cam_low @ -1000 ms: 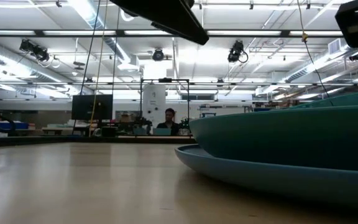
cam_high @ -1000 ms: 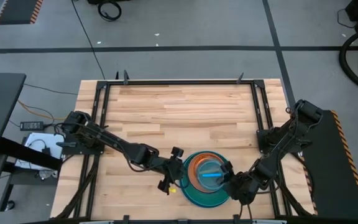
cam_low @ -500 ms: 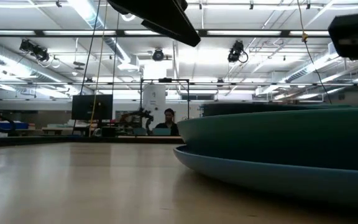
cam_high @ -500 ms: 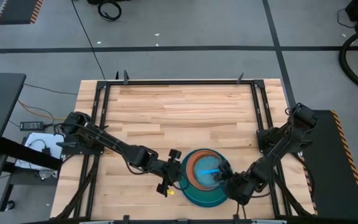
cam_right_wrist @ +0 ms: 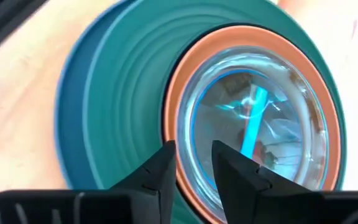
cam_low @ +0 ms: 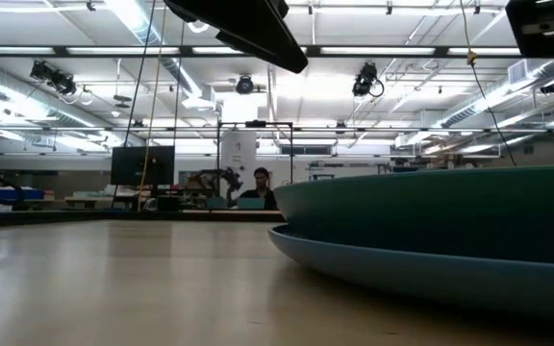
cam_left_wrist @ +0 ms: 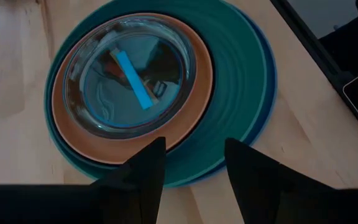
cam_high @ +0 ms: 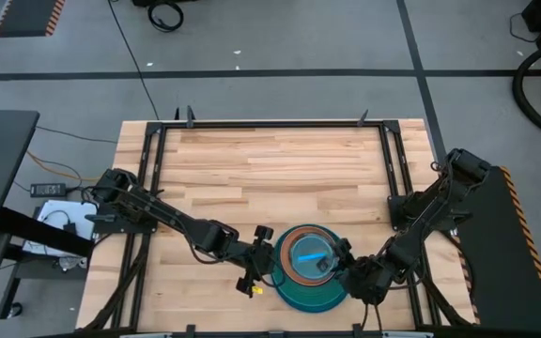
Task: Stack plastic plates
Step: Return to Home Position
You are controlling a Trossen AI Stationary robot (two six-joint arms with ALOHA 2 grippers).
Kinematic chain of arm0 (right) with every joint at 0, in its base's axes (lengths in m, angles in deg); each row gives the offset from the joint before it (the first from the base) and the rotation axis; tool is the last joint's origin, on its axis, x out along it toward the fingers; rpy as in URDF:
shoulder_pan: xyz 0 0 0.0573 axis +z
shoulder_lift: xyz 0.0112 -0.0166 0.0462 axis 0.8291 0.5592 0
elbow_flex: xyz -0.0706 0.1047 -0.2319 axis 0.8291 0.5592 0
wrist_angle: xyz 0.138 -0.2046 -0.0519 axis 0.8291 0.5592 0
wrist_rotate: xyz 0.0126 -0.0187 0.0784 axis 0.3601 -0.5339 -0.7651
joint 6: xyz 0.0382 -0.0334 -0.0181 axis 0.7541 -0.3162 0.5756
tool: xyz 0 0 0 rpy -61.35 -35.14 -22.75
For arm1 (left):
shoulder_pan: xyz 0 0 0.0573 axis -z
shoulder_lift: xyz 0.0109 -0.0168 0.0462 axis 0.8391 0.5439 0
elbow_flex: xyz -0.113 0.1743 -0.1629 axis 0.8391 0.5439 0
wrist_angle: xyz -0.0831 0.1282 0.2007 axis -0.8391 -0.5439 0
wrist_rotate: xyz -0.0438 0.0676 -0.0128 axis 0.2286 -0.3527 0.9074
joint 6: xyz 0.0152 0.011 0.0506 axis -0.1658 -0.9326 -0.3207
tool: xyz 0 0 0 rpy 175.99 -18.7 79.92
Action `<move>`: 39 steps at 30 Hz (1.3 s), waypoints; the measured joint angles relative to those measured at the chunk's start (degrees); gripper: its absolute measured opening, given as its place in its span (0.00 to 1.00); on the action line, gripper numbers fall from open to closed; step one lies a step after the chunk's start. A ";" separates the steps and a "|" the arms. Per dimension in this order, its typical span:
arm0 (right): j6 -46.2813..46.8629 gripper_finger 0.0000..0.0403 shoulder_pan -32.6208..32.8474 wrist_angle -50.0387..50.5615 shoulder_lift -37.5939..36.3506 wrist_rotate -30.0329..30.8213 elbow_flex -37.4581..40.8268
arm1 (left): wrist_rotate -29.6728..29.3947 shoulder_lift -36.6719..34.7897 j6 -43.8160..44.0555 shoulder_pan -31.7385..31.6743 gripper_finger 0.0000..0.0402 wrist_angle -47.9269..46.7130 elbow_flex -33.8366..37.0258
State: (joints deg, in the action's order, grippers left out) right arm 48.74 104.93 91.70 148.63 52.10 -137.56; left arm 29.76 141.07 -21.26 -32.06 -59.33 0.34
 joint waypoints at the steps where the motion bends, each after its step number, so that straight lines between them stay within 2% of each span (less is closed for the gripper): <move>1: 0.56 0.28 0.14 0.01 -0.14 -0.29 0.00 | 0.01 0.00 0.01 0.00 0.43 -0.05 0.00; 8: 2.29 0.28 0.52 2.51 -0.22 -0.91 0.00 | 0.01 0.00 1.73 0.00 0.43 -1.18 0.00; 14: 4.24 0.25 0.48 3.18 -2.30 3.42 0.00 | -0.29 -0.19 -0.38 0.01 0.43 -2.00 0.06; 21: 0.90 0.18 -2.01 2.51 -9.22 3.49 1.54 | -1.54 -6.20 -3.40 -0.83 0.33 1.13 4.09; 29: -3.00 0.16 -8.05 -4.13 -19.40 1.40 7.67 | -1.61 -11.54 -4.83 -1.18 0.26 2.87 8.88; 39: -6.58 0.16 -18.53 -8.21 -28.87 -3.24 9.67 | -1.18 -19.84 -7.64 -4.08 0.14 11.58 19.96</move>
State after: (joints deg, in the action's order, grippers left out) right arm 42.16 86.41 83.50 119.76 48.86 -127.89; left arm 28.58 121.23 -28.90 -36.14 -47.75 20.30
